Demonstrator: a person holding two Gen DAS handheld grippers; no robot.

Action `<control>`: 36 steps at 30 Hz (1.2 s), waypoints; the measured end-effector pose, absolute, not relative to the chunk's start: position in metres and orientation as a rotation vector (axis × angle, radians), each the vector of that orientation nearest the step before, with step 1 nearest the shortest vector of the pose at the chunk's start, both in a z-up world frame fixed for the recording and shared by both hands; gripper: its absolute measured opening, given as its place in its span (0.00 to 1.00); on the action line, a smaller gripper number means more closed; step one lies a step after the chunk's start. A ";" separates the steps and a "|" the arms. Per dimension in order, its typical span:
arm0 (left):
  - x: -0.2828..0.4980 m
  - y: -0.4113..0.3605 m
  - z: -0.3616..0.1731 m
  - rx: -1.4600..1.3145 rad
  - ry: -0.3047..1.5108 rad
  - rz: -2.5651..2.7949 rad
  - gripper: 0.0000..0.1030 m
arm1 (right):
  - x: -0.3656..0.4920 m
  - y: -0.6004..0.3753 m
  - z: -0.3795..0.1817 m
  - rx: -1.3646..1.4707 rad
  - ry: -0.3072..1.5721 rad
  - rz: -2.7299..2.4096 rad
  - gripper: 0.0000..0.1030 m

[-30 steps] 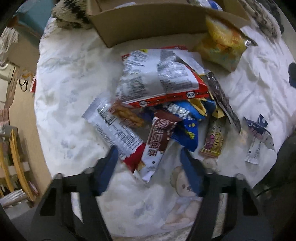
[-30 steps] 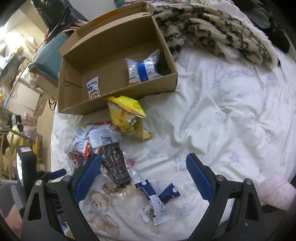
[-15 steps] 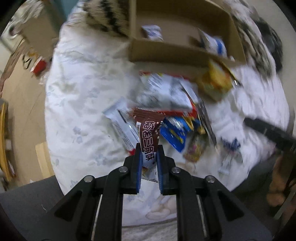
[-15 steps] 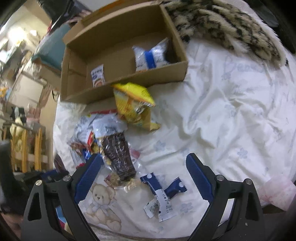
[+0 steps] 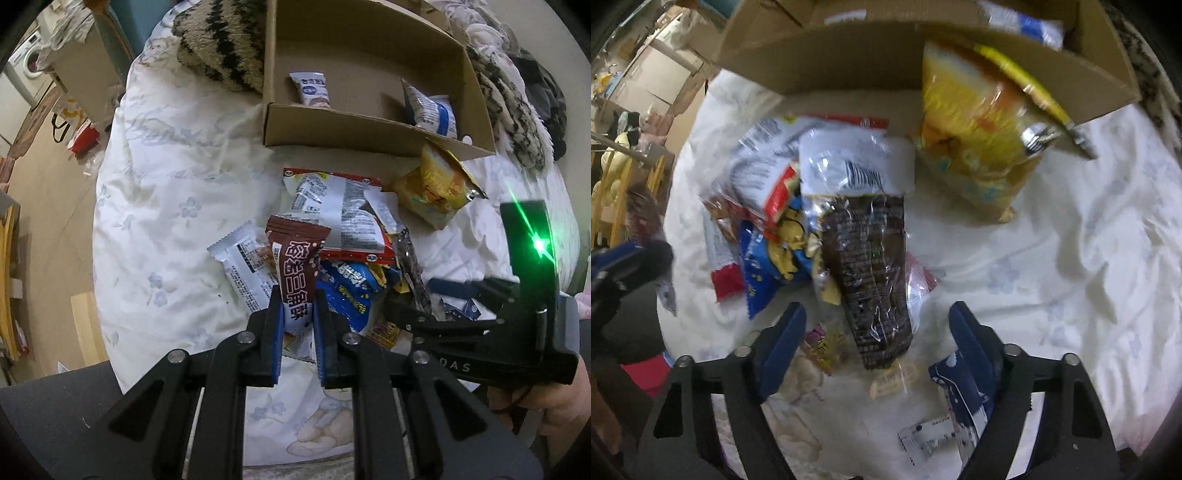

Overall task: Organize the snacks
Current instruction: 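Grasp the brown chocolate bar with the left tool while the right tool grasps a dark wrapped bar, then carry both bars over the box and release them inside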

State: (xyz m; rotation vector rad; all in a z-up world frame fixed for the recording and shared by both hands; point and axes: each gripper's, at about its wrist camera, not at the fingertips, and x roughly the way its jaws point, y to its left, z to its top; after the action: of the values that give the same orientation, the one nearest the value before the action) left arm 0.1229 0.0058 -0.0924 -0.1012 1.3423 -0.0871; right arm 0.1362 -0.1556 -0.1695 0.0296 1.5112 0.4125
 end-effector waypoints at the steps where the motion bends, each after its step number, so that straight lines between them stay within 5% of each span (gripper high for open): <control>1: 0.123 0.007 -0.093 -0.107 1.347 -0.087 0.11 | 0.136 -0.157 -0.171 0.046 1.519 0.417 0.64; 5: 0.122 0.007 -0.092 -0.115 1.345 -0.090 0.11 | 0.133 -0.169 -0.160 0.121 1.493 0.448 0.41; 11: 0.121 0.004 -0.091 -0.106 1.338 -0.098 0.11 | 0.135 -0.202 -0.151 0.294 1.476 0.401 0.25; 22: 0.122 0.005 -0.093 -0.088 1.331 -0.075 0.11 | 0.153 -0.198 -0.162 0.235 1.456 0.348 0.24; 26: 0.122 0.010 -0.094 -0.093 1.331 -0.056 0.11 | 0.149 -0.190 -0.155 0.149 1.423 0.342 0.12; 36: 0.120 0.016 -0.074 -0.119 1.232 -0.041 0.11 | 0.126 -0.217 -0.092 0.391 1.242 0.424 0.12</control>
State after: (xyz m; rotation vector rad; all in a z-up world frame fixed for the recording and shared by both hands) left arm 0.1203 0.0164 -0.0742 -0.1191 1.2320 -0.0407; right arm 0.1260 -0.2175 -0.0920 0.3915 1.2416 0.4242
